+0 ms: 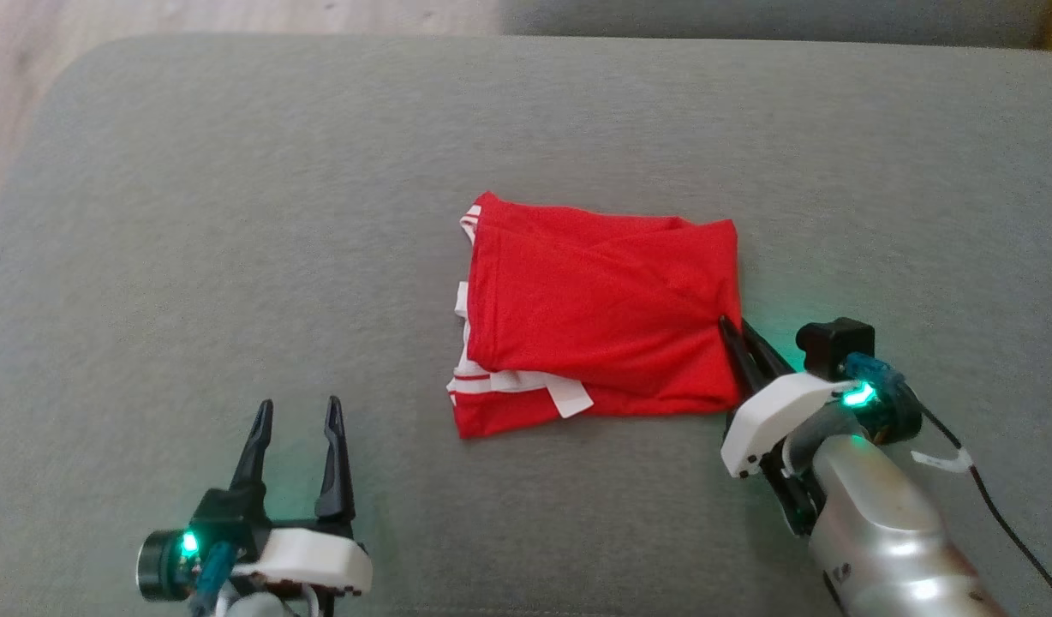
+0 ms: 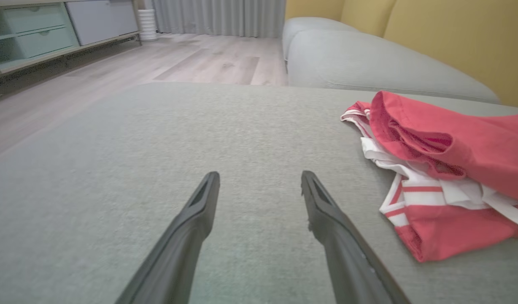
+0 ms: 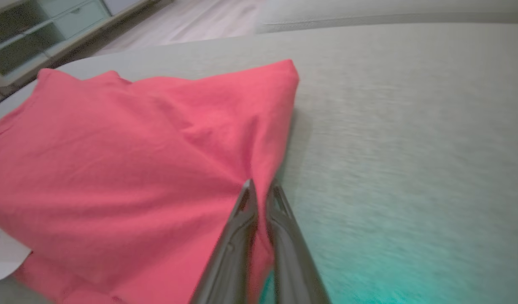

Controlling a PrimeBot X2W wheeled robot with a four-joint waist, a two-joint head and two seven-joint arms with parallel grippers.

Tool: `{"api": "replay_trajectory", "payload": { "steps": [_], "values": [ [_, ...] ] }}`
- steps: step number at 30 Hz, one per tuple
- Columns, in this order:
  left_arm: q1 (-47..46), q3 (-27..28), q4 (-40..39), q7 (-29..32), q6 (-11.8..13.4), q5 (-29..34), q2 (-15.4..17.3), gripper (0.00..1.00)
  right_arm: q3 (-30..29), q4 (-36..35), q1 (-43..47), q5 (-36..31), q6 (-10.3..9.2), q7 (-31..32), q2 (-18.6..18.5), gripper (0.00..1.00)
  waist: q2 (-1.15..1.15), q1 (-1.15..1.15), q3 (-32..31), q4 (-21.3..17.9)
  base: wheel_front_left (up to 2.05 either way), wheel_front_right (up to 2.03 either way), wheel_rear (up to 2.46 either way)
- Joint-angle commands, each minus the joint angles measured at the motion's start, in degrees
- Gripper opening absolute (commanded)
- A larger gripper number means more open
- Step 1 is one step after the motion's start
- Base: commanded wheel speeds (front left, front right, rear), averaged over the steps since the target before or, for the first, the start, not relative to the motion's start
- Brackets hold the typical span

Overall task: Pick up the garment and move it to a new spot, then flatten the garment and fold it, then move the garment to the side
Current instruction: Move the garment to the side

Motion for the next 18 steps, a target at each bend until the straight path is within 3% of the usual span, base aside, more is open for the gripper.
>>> {"api": "replay_trajectory", "payload": {
  "steps": [1,13,18],
  "values": [
    [-0.8,2.2,-1.4,-0.3,-0.2,0.4,0.2,1.0,0.8,-0.9,-0.3,0.9,-0.04,-1.0,-0.1,0.0,0.0,0.0,-1.1,-3.3,0.0,0.0,0.0],
    [-2.6,2.2,-1.3,-0.3,-1.8,1.5,0.2,1.0,3.0,-6.2,1.0,3.8,-0.04,-1.8,-0.1,0.0,0.0,0.0,-1.1,-26.5,0.0,0.0,0.0],
    [-3.8,1.7,-0.8,-0.3,-2.3,1.8,0.2,1.0,2.9,-8.3,1.9,3.7,-0.04,-1.8,-0.1,0.0,0.0,0.0,-0.3,-32.4,0.0,0.0,0.0]
  ]
}}
